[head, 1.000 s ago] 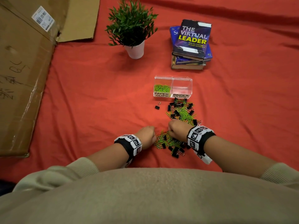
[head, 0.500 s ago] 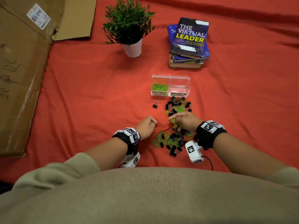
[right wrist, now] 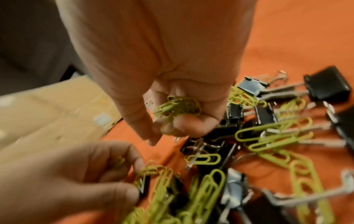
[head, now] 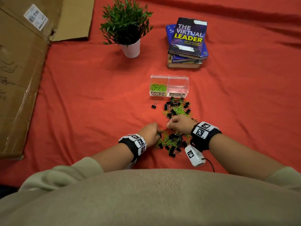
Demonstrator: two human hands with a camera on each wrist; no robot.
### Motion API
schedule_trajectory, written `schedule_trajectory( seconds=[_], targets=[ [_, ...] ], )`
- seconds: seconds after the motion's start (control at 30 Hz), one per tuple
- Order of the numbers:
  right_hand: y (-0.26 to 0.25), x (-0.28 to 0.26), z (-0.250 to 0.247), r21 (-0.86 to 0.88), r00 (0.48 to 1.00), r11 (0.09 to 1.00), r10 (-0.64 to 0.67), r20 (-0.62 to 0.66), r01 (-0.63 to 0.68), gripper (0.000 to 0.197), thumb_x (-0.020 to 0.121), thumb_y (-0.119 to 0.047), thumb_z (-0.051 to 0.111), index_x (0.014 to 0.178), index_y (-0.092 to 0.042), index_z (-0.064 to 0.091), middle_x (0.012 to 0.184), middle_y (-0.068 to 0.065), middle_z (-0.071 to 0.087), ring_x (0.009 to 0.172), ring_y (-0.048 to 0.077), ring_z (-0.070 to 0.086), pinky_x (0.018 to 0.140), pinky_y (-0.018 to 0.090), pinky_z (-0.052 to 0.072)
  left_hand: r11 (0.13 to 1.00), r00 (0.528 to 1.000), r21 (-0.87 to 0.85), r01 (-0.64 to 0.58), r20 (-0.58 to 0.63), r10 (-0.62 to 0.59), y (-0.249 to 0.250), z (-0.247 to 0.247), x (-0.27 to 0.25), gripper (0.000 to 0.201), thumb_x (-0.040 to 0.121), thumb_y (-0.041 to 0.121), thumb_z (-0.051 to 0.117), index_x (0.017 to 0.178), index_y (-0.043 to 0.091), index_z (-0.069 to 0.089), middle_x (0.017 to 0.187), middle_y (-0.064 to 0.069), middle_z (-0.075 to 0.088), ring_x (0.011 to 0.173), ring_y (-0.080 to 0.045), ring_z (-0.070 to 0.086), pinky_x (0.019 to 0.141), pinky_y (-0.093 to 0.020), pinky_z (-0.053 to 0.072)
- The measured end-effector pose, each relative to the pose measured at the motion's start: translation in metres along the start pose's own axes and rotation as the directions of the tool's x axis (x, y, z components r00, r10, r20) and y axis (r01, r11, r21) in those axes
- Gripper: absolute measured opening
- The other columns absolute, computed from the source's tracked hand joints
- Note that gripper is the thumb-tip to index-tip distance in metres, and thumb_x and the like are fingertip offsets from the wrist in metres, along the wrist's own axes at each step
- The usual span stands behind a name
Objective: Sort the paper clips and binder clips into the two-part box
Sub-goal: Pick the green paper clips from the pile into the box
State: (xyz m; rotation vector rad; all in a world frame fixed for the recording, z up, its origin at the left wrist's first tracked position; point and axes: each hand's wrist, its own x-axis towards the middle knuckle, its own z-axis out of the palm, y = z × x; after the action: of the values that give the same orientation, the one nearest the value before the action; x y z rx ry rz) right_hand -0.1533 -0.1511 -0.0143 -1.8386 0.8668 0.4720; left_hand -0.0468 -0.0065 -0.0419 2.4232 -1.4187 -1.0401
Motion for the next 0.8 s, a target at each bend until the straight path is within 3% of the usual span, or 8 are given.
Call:
schedule_trajectory(
  seconds=[0.1, 0.2, 0.3, 0.47, 0.63, 0.7, 0.8],
  targets=[
    [0.0, 0.0, 0.006, -0.281, 0.992, 0.951, -0.126, 0.03, 0.129, 0.012, 0.086, -0.022, 0.063, 0.087, -0.013, 0.07, 0.091, -0.001, 0.07, 0.079, 0.014, 0.064, 0.075, 0.03, 0.053, 1.0, 1.0, 0.0, 0.025, 0.018, -0.025, -0.001, -0.001, 0.002, 0.026, 0.089, 0.021, 0.061, 0.11, 0.007, 0.052, 0.115, -0.013, 0.058, 0.109, -0.029, 0.053, 0.088, -0.034, 0.04],
    [-0.002, -0.003, 0.012, -0.46, 0.978, 0.864, -0.188, 0.085, 0.206, 0.02, 0.085, -0.022, 0.064, 0.104, -0.017, 0.065, 0.094, -0.004, 0.063, 0.086, 0.014, 0.059, 0.076, 0.026, 0.046, 0.999, 0.998, 0.007, 0.053, 0.043, -0.053, -0.001, -0.003, 0.003, 0.025, 0.088, 0.023, 0.062, 0.106, 0.008, 0.053, 0.113, -0.013, 0.059, 0.106, -0.03, 0.055, 0.087, -0.037, 0.042],
    [0.0, -0.002, 0.017, -0.574, 0.967, 0.779, -0.224, 0.124, 0.254, 0.028, 0.084, -0.027, 0.063, 0.111, -0.019, 0.06, 0.104, 0.001, 0.065, 0.096, 0.02, 0.061, 0.076, 0.03, 0.048, 0.998, 0.996, -0.009, 0.069, 0.061, -0.069, -0.004, -0.005, 0.002, 0.021, 0.089, 0.024, 0.06, 0.101, 0.007, 0.054, 0.107, -0.014, 0.061, 0.101, -0.031, 0.056, 0.081, -0.036, 0.042],
    [0.004, -0.001, 0.025, -0.605, 0.965, 0.754, -0.237, 0.113, 0.256, 0.015, 0.087, -0.025, 0.057, 0.099, -0.017, 0.061, 0.102, 0.002, 0.065, 0.096, 0.022, 0.06, 0.075, 0.03, 0.045, 0.993, 0.996, -0.086, 0.079, 0.041, -0.076, -0.007, -0.011, 0.0, 0.017, 0.095, 0.021, 0.05, 0.096, 0.005, 0.055, 0.098, -0.014, 0.063, 0.093, -0.029, 0.058, 0.072, -0.031, 0.038],
    [0.002, 0.002, 0.032, -0.697, 0.961, 0.663, -0.228, 0.159, 0.272, 0.02, 0.096, -0.017, 0.042, 0.106, -0.006, 0.056, 0.104, 0.01, 0.062, 0.095, 0.026, 0.059, 0.077, 0.033, 0.045, 0.963, 0.993, -0.254, 0.094, -0.049, -0.11, -0.008, -0.034, 0.006, 0.016, 0.098, 0.024, 0.044, 0.09, 0.012, 0.049, 0.086, -0.006, 0.053, 0.081, -0.021, 0.049, 0.071, -0.029, 0.034],
    [0.002, 0.004, 0.033, -0.677, 0.965, 0.689, -0.218, 0.148, 0.259, 0.021, 0.097, -0.016, 0.04, 0.107, -0.003, 0.055, 0.101, 0.013, 0.062, 0.091, 0.028, 0.059, 0.074, 0.034, 0.044, 0.939, 0.986, -0.325, 0.113, -0.078, -0.146, -0.007, -0.049, 0.013, 0.016, 0.099, 0.026, 0.044, 0.088, 0.014, 0.048, 0.082, -0.002, 0.054, 0.079, -0.02, 0.049, 0.07, -0.028, 0.035],
    [0.004, 0.005, 0.026, -0.543, 0.971, 0.805, -0.207, 0.119, 0.238, 0.017, 0.095, -0.017, 0.043, 0.098, -0.005, 0.054, 0.085, 0.011, 0.056, 0.077, 0.025, 0.054, 0.067, 0.034, 0.042, 0.918, 0.97, -0.377, 0.12, -0.153, -0.19, 0.001, -0.077, 0.031, 0.017, 0.098, 0.027, 0.045, 0.087, 0.014, 0.048, 0.071, 0.005, 0.049, 0.069, -0.016, 0.046, 0.056, -0.028, 0.033]
  ],
)
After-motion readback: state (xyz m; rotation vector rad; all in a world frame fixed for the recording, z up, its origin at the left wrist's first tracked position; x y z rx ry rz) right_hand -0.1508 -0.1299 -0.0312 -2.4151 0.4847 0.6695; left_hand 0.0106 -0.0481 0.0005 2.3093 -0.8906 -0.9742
